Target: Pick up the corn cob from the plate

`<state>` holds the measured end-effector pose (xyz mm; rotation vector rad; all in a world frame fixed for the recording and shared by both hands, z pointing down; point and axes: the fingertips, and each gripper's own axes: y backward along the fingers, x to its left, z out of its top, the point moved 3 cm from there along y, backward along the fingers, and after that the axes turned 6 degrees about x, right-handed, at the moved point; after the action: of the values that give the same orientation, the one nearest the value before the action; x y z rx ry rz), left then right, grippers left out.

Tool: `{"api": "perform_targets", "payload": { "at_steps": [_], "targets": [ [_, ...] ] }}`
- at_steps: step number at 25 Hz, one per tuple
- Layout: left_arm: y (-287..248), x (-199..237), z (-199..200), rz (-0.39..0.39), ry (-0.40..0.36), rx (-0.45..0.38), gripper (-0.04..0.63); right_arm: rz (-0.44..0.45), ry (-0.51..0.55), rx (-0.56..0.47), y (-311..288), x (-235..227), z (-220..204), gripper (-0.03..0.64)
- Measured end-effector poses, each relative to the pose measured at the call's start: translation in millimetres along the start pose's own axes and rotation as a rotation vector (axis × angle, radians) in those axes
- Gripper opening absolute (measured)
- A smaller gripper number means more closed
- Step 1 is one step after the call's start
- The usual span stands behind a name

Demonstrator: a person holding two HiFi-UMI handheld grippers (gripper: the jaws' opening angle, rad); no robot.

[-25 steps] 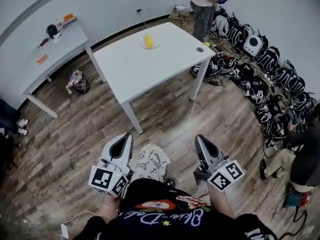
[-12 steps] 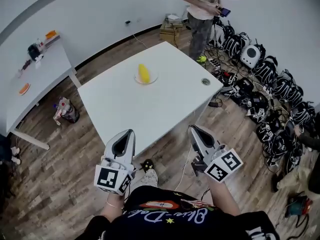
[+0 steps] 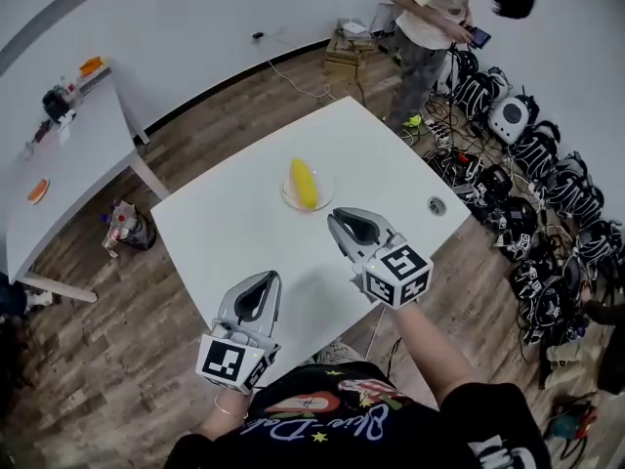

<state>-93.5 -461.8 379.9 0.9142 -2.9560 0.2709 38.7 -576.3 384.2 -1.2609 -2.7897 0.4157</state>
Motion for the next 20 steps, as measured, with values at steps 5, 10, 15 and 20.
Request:
{"api": "perform_targets", "payload": {
  "at_steps": [5, 10, 15, 20],
  "targets": [
    [-18.5, 20.7, 1.0, 0.022, 0.041, -0.014, -0.008, -0.018, 0.017, 0.154, -93.4, -49.8, -7.5, 0.16],
    [-20.1, 41.3, -13.9, 0.068, 0.113, 0.034, -0.007, 0.046, 0.118, 0.448, -181.6, -79.8, -51.0, 0.213],
    [-14.9, 60.1, -34.6, 0.143, 0.16, 0.115, -0.008, -0.035, 0.141, 0.585, -218.9, -110.9, -71.9, 0.267],
    [-7.4, 83.5, -32.2, 0.181, 0.175, 0.087, -0.008, -0.096, -0.011, 0.617, -248.2, -115.8, -86.1, 0.29]
  ]
}}
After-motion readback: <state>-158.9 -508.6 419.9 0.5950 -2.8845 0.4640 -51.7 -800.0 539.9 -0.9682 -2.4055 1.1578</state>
